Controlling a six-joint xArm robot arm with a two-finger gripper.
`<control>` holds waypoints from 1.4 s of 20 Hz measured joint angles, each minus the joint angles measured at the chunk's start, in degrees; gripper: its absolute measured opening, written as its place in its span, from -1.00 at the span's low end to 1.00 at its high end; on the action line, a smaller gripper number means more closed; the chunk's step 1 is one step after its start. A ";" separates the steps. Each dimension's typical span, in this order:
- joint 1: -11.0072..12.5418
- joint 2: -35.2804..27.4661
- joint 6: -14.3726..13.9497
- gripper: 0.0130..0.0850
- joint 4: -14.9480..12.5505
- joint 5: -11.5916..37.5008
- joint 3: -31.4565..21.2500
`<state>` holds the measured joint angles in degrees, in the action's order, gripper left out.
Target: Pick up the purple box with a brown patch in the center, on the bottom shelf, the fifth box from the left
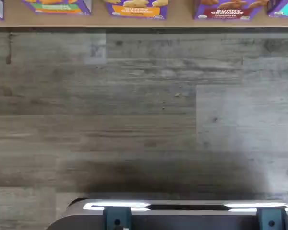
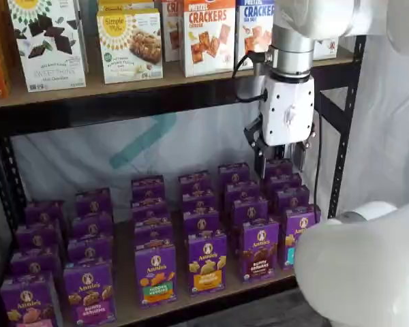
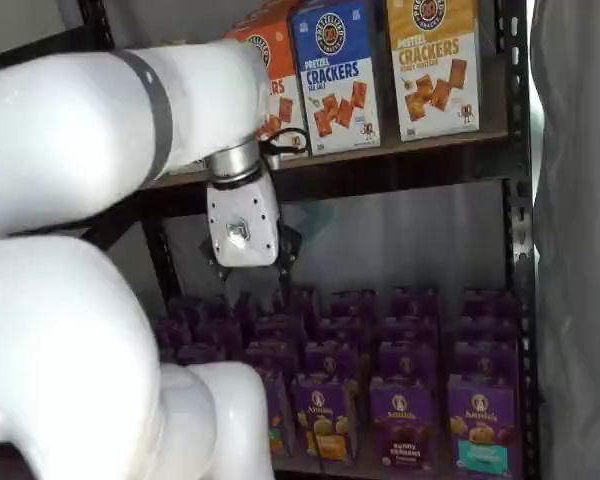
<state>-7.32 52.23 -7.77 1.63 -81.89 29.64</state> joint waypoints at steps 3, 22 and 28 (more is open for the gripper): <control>-0.05 1.19 -0.03 1.00 -0.09 1.66 -0.96; 1.22 -5.30 1.45 1.00 0.02 10.87 -4.71; 2.62 -9.72 3.46 1.00 1.16 16.68 -6.24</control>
<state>-4.69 42.51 -4.31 2.80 -65.21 23.40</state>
